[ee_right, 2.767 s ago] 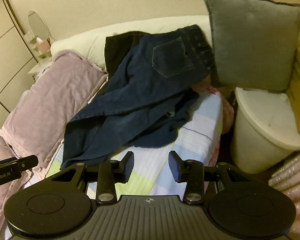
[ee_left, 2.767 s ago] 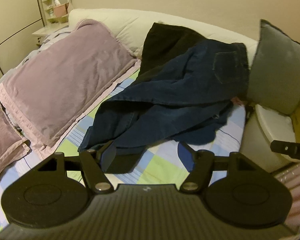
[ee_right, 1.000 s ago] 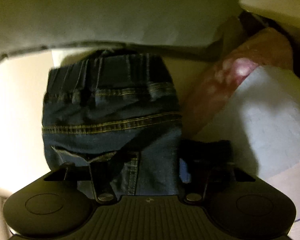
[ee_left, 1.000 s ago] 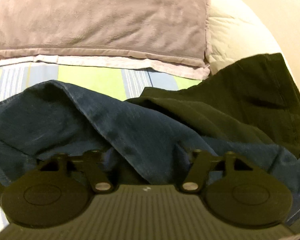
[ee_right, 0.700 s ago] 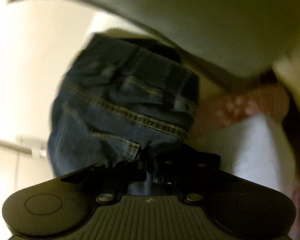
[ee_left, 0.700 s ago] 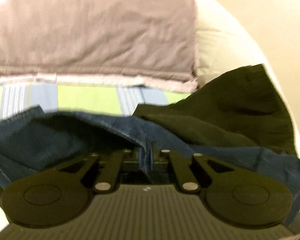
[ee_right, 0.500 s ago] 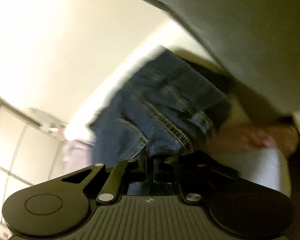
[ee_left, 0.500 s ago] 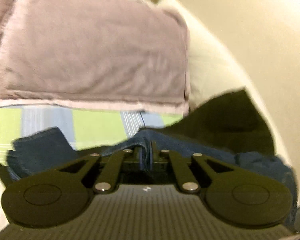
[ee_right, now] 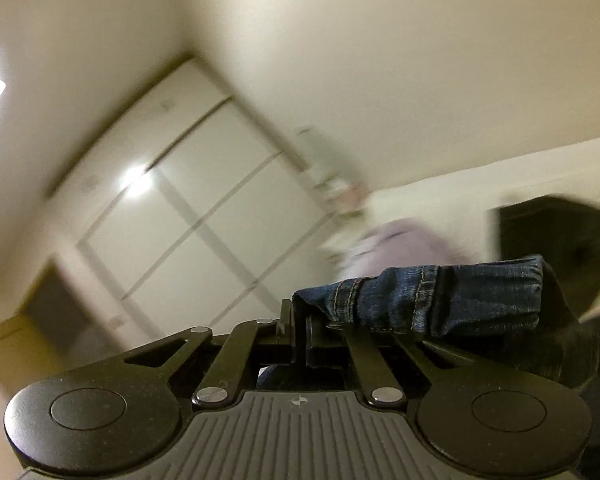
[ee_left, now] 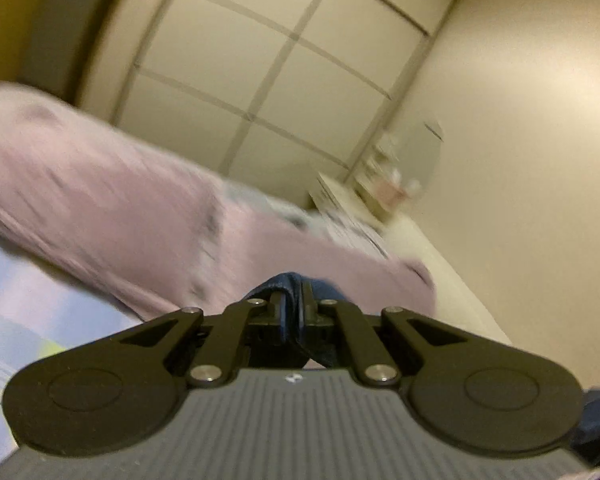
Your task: Fold clothes
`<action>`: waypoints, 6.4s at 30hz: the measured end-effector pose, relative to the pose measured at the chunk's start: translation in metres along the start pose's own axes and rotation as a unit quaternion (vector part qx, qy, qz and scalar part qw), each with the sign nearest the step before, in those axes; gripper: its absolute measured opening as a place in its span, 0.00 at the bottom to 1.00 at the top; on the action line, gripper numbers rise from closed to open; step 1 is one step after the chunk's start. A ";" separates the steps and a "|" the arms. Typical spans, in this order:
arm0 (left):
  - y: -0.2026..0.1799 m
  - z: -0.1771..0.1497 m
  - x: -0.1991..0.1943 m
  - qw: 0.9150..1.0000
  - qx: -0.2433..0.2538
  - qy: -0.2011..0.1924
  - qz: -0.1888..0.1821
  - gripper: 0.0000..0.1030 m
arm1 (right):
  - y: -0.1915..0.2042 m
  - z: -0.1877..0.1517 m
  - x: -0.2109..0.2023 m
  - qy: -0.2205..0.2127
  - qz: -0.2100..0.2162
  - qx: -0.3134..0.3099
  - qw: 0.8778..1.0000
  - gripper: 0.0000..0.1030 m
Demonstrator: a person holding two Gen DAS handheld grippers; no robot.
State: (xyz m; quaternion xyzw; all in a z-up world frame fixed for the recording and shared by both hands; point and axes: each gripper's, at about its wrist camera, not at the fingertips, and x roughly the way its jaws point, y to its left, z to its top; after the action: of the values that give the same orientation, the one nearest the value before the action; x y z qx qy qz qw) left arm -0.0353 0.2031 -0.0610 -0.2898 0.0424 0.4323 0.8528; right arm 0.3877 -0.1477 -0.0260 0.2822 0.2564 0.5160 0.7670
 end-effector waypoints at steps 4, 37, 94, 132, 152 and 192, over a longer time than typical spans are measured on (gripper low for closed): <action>0.067 0.057 -0.073 0.998 0.025 -0.047 0.036 0.03 | 0.089 -0.039 0.031 0.022 0.079 -0.012 0.997 0.02; 0.251 -0.028 -0.157 0.900 0.069 0.295 0.312 0.17 | 0.212 -0.273 0.141 0.427 -0.079 -0.211 0.876 0.74; 0.507 -0.109 -0.067 0.909 -0.157 0.270 0.276 0.27 | 0.039 -0.445 0.186 0.338 -0.178 0.143 0.913 0.54; 0.542 0.040 0.069 0.959 -0.147 0.083 0.228 0.03 | 0.107 -0.403 0.385 0.309 -0.035 -0.037 0.950 0.04; 0.641 -0.117 -0.134 0.815 -0.351 0.137 0.441 0.35 | -0.072 -0.460 0.229 0.337 -0.259 0.135 0.895 0.78; 0.677 -0.140 -0.195 0.882 -0.194 0.201 0.380 0.12 | -0.062 -0.457 0.012 0.213 -0.309 0.202 0.905 0.36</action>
State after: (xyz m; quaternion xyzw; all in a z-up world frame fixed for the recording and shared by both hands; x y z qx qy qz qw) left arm -0.6478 0.3003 -0.4239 -0.4921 0.2348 0.6555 0.5225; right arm 0.1196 -0.0787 -0.3946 0.2212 0.5865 0.2380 0.7419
